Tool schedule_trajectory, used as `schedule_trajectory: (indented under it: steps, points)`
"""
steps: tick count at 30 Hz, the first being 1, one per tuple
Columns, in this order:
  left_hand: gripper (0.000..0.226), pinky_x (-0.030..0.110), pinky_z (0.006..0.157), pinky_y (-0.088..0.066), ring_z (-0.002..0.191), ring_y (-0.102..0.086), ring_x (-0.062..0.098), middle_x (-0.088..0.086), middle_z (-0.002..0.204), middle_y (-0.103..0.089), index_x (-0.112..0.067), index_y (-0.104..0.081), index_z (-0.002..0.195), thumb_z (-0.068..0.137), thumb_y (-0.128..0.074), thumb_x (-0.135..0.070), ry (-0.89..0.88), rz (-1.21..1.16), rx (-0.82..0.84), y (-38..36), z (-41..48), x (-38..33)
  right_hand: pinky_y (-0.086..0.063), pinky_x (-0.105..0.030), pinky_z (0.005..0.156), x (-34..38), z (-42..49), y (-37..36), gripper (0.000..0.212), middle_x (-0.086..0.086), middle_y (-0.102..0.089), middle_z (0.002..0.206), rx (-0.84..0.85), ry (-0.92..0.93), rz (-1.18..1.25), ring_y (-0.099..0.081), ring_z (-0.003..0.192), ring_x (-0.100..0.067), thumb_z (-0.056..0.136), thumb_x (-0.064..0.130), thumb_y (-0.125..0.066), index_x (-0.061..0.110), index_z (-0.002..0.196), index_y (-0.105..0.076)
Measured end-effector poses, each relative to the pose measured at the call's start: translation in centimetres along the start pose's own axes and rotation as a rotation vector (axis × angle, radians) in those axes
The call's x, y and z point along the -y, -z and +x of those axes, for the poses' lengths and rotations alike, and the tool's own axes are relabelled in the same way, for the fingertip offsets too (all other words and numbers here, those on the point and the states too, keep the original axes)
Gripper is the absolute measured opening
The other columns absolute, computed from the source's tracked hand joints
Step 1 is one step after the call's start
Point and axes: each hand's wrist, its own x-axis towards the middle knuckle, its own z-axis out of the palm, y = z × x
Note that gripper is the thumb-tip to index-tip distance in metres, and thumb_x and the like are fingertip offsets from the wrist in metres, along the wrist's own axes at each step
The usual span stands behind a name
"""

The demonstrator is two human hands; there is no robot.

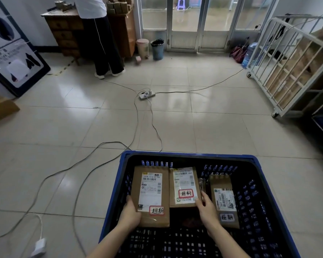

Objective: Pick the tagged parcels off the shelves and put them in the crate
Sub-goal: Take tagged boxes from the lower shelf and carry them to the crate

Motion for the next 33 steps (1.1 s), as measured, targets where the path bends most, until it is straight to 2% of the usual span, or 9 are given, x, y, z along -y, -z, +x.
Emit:
schedule_trajectory:
  steps: [2, 7, 10, 13, 18, 21, 25, 29, 33]
  points:
    - [0.075, 0.040, 0.109, -0.037, 0.131, -0.044, 0.030, 0.015, 0.146, -0.039, -0.007, -0.007, 0.149, 0.092, -0.053, -0.021, -0.001, 0.079, 0.003, 0.0, -0.1, -0.3, -0.037, -0.041, 0.106, 0.1, -0.2, 0.2, 0.052, -0.009, -0.039, 0.147, -0.007, 0.007, -0.009, -0.038, 0.133, -0.026, 0.097, 0.027, -0.046, 0.015, 0.145, -0.029]
    - [0.073, 0.043, 0.112, -0.032, 0.137, -0.034, 0.030, 0.015, 0.151, -0.028, -0.010, -0.011, 0.148, 0.090, -0.054, -0.015, -0.079, 0.179, -0.009, 0.3, -0.4, -0.8, -0.038, -0.037, 0.102, 0.3, -1.4, 0.8, 0.050, -0.008, -0.039, 0.146, -0.024, 0.021, -0.027, -0.038, 0.133, -0.025, 0.097, 0.025, -0.046, 0.016, 0.144, -0.032]
    - [0.077, 0.045, 0.116, -0.026, 0.142, -0.023, 0.030, 0.013, 0.155, -0.018, -0.011, -0.006, 0.150, 0.090, -0.054, -0.017, -0.107, 0.238, -0.017, 0.5, -0.6, -1.1, -0.037, -0.043, 0.108, 0.5, -2.1, 1.0, 0.049, -0.008, -0.039, 0.146, -0.030, 0.016, -0.021, -0.038, 0.133, -0.025, 0.097, 0.024, -0.046, 0.016, 0.144, -0.032]
    - [0.079, 0.041, 0.119, -0.016, 0.146, -0.009, 0.028, 0.011, 0.159, -0.007, -0.011, 0.001, 0.151, 0.092, -0.052, -0.019, -0.144, 0.307, -0.045, 0.6, -0.9, -1.1, -0.038, -0.047, 0.107, 0.8, -2.9, 1.1, 0.050, -0.009, -0.040, 0.146, -0.034, 0.010, -0.008, -0.041, 0.132, -0.025, 0.097, 0.025, -0.047, 0.016, 0.144, -0.032]
    - [0.078, 0.035, 0.121, -0.012, 0.147, -0.009, 0.023, 0.007, 0.159, -0.011, -0.012, -0.004, 0.151, 0.092, -0.053, -0.029, -0.317, 0.419, -0.059, 0.9, -1.7, -1.3, -0.037, -0.042, 0.108, 1.3, -4.4, 1.1, 0.052, -0.011, -0.043, 0.144, -0.034, 0.056, -0.025, -0.041, 0.131, -0.024, 0.097, 0.024, -0.047, 0.015, 0.145, -0.030]
    - [0.080, 0.034, 0.121, -0.013, 0.147, -0.010, 0.020, 0.003, 0.159, -0.012, -0.014, -0.006, 0.151, 0.091, -0.052, -0.041, -0.421, 0.577, -0.063, 1.0, -2.6, -1.5, -0.037, -0.034, 0.105, 1.6, -5.9, 1.2, 0.053, -0.008, -0.043, 0.143, -0.053, 0.143, -0.145, -0.040, 0.132, -0.021, 0.096, 0.024, -0.048, 0.015, 0.145, -0.029]
    - [0.082, 0.039, 0.120, -0.009, 0.147, -0.008, 0.019, -0.001, 0.159, -0.012, -0.018, -0.006, 0.151, 0.089, -0.050, -0.048, -0.502, 0.756, -0.076, 1.8, -4.0, -2.0, -0.033, -0.026, 0.105, 1.9, -8.6, 1.9, 0.057, 0.004, -0.040, 0.143, -0.101, 0.294, -0.457, -0.037, 0.132, -0.011, 0.095, 0.034, -0.048, 0.020, 0.146, -0.027]
    - [0.082, 0.041, 0.120, -0.005, 0.147, -0.007, 0.017, -0.002, 0.159, -0.013, -0.019, -0.009, 0.150, 0.088, -0.051, -0.051, -0.591, 0.825, -0.090, 3.0, -5.6, -2.3, -0.028, -0.026, 0.108, 2.3, -11.8, 2.8, 0.059, 0.005, -0.038, 0.146, -0.206, 0.382, -0.727, -0.033, 0.134, -0.011, 0.094, 0.042, -0.046, 0.021, 0.145, -0.026]
    - [0.081, 0.041, 0.120, -0.005, 0.147, -0.009, 0.017, -0.003, 0.158, -0.017, -0.020, -0.012, 0.150, 0.087, -0.052, -0.051, -0.715, 0.858, -0.096, 4.0, -7.7, -2.3, -0.024, -0.029, 0.115, 2.2, -15.8, 3.0, 0.064, 0.002, -0.029, 0.152, -0.288, 0.373, -0.858, -0.024, 0.141, -0.013, 0.094, 0.046, -0.044, 0.017, 0.147, -0.023]
